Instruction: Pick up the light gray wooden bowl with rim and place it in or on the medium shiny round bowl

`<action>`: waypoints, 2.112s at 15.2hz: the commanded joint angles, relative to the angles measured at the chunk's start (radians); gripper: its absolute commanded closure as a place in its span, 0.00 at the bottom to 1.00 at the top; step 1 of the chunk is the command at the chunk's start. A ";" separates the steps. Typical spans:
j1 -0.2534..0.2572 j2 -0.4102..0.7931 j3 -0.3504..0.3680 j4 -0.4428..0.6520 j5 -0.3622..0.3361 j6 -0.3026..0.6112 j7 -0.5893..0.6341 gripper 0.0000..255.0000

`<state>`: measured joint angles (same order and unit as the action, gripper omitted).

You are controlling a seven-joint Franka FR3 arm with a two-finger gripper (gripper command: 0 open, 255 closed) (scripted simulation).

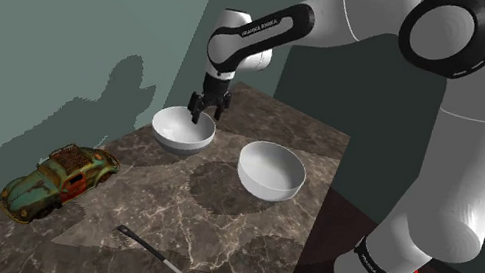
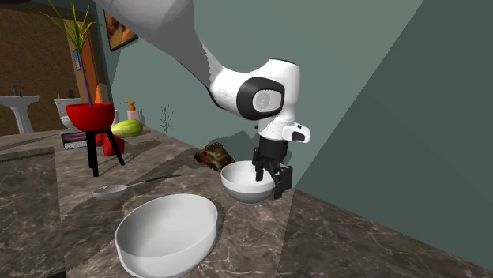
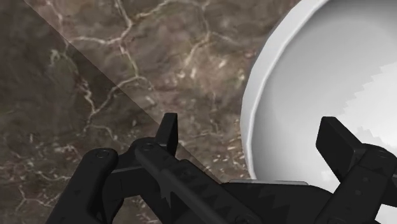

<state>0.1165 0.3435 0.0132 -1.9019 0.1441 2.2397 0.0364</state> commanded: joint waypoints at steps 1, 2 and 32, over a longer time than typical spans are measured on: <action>0.000 0.004 0.000 0.000 0.000 0.004 -0.001 0.00; 0.000 0.004 0.000 0.000 0.000 0.004 -0.001 0.00; -0.001 -0.093 -0.004 0.089 -0.014 -0.180 0.024 1.00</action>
<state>0.1164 0.2568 0.0096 -1.8213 0.1313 2.0736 0.0595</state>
